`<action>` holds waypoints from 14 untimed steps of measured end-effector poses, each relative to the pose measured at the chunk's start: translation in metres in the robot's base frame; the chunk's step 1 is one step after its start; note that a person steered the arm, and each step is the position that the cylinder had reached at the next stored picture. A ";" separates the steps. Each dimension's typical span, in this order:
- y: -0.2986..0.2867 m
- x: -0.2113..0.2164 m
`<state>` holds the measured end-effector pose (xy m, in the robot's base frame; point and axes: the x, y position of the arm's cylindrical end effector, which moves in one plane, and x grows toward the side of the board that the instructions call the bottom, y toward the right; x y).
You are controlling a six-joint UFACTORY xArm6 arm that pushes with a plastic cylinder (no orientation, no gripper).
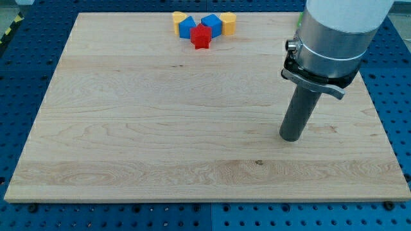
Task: Move your arm to the top right
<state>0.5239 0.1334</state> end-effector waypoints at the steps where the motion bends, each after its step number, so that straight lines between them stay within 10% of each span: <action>1: 0.001 0.000; 5: 0.210 -0.111; 9: 0.211 -0.239; 11: 0.084 -0.187; 14: -0.019 -0.272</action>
<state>0.2521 0.1146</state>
